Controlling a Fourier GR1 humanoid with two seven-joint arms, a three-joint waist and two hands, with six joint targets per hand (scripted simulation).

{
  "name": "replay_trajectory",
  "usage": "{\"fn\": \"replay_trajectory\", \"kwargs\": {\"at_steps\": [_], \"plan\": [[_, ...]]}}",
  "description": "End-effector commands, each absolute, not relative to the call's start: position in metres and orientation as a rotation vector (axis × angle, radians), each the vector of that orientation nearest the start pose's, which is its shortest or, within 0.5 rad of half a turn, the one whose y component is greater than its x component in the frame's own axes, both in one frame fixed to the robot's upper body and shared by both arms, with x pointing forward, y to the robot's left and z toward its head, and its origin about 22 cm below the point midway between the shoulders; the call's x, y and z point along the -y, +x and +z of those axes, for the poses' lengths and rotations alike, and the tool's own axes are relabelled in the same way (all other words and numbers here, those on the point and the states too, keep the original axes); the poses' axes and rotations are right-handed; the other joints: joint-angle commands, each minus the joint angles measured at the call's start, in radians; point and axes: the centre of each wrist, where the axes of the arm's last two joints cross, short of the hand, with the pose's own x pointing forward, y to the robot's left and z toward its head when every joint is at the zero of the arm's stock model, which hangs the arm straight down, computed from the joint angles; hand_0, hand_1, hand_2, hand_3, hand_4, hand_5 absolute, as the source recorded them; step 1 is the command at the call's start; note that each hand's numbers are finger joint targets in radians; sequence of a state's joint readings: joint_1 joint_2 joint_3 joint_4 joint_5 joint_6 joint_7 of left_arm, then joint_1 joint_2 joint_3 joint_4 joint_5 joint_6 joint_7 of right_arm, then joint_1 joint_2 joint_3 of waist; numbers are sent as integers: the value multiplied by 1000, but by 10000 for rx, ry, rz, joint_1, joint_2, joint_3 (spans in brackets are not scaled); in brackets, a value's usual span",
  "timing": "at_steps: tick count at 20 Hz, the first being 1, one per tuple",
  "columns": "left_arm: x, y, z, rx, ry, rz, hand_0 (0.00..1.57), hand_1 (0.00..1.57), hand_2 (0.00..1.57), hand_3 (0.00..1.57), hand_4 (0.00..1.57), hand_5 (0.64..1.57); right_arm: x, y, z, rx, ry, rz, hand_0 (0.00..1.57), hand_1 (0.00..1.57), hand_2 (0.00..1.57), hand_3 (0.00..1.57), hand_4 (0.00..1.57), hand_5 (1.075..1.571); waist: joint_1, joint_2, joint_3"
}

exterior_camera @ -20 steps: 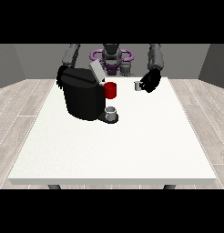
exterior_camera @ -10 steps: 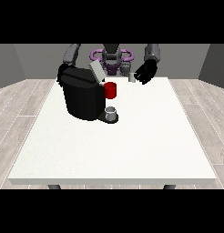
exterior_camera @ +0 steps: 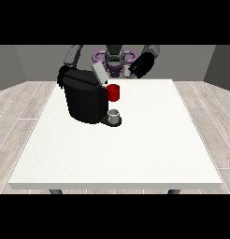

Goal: Insert the coffee pod into the coffee machine and close the lid

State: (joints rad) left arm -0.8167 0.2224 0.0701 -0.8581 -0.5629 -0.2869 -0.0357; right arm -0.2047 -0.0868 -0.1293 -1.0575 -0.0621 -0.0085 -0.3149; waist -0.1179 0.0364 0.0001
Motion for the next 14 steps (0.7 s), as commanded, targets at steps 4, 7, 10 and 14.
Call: {"fn": "replay_trajectory", "kwargs": {"at_steps": [4,7,10,14], "plan": [[-226,436,146,15590,3834,-8546,1500,1500,1467,1248,622,1571,258,280,-67,16358,-279,-498,0,0,0,0,240,1571,-528,794,0],[-192,439,151,15616,3834,-8200,1352,1352,1398,1316,611,1571,259,302,-47,16764,-113,-408,0,0,0,0,137,1571,-612,1173,2],[-210,445,167,16038,4474,-7797,1417,1417,1451,1363,643,1571,270,322,-17,17514,367,292,0,0,0,0,136,1571,-831,1894,2],[-233,452,214,16770,4723,-7280,1388,1388,1442,1356,629,1571,257,315,-28,17876,1170,1073,0,0,0,0,0,1571,-1134,2491,5]]}}
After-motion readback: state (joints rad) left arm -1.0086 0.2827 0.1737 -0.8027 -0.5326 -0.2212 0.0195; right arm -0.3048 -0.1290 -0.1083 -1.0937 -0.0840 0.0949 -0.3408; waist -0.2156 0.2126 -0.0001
